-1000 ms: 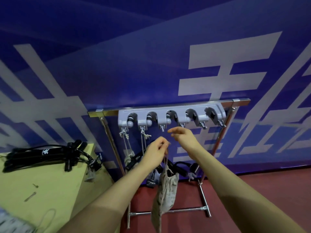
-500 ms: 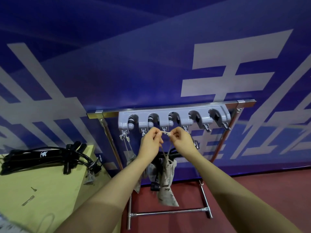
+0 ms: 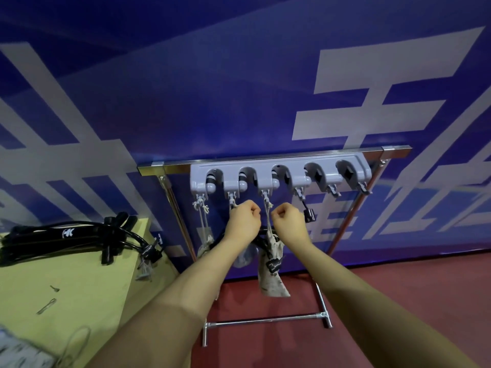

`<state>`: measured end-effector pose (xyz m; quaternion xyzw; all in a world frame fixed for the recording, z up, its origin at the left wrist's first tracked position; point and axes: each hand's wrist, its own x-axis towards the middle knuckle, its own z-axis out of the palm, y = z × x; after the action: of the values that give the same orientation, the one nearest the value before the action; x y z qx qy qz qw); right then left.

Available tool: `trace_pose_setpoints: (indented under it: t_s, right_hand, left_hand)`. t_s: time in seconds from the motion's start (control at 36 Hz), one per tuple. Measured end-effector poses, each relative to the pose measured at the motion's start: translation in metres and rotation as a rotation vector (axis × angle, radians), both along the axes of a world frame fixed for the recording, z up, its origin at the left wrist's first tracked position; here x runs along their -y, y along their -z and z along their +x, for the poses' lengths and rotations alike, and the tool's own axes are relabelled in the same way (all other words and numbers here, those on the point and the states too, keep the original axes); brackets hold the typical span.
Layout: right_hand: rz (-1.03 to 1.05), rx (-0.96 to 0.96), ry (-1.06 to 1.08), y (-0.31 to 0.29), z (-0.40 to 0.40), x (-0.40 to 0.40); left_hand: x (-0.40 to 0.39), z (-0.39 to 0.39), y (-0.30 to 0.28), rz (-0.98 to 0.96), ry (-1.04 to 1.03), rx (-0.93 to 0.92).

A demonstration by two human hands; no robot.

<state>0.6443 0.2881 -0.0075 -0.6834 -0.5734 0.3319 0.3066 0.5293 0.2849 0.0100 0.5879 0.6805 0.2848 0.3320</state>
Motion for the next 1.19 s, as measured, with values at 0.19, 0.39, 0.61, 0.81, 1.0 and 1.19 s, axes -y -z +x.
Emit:
trace_pose_setpoints:
  t_s: [0.19,0.39,0.61,0.81,1.0,1.19]
  right_hand:
    - [-0.032,-0.007,-0.062,-0.005,-0.030,0.025]
    - [-0.012,-0.005,-0.253,-0.021,-0.097,0.042]
    - [-0.001,0.014,-0.458,-0.022,-0.220,0.065]
    - [-0.002,-0.037,-0.601,-0.008,-0.335,0.106]
    - [-0.096,0.002,-0.778,0.025,-0.431,0.154]
    - [-0.284,0.249,-0.776,0.067,-0.477,0.186]
  left_hand:
    - [0.023,-0.034,-0.005,0.013,0.000,-0.019]
    - [0.047,-0.109,-0.014,0.045,-0.092,-0.062]
    - [0.089,-0.233,-0.004,0.035,-0.267,-0.027]
    - [0.149,-0.344,0.007,-0.010,-0.384,-0.017]
    - [0.217,-0.442,0.034,-0.129,-0.418,-0.033]
    - [0.260,-0.487,0.071,-0.242,-0.289,-0.084]
